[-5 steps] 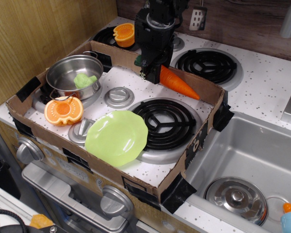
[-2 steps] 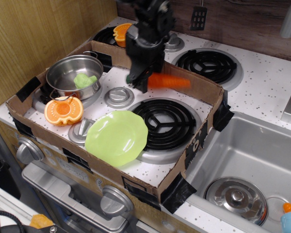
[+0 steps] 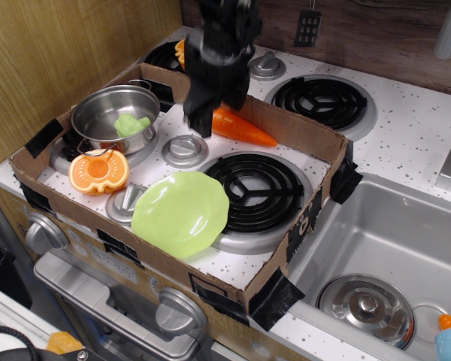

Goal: Take carrot off plate

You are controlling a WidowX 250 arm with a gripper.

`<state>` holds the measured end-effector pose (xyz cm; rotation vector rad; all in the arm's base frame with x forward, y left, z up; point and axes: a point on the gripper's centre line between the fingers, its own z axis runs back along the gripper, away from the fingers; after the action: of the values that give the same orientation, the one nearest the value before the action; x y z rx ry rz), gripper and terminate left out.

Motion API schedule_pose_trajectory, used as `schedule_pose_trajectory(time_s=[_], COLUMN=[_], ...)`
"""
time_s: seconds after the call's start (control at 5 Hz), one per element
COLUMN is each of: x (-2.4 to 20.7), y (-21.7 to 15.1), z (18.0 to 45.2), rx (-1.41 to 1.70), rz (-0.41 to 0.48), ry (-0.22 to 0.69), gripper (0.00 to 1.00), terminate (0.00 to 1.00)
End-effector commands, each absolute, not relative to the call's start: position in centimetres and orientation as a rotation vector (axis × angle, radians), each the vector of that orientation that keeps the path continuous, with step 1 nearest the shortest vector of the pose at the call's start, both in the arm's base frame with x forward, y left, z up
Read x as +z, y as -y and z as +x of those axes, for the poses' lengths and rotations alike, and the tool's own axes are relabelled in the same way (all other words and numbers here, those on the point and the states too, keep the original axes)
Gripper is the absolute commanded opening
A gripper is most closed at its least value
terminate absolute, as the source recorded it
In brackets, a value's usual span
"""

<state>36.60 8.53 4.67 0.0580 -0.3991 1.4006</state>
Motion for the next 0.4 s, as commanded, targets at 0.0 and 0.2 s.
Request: schedule_pose_trajectory(time_s=[0.0,0.2], x=[9.28,9.16], y=[-7.65,-7.31], z=[38.05,37.45], rx=[1.339,1.275], rz=[0.035,0.032], ry=[0.451,0.408], gripper=[1.00,1.00], terminate=[0.00,0.00])
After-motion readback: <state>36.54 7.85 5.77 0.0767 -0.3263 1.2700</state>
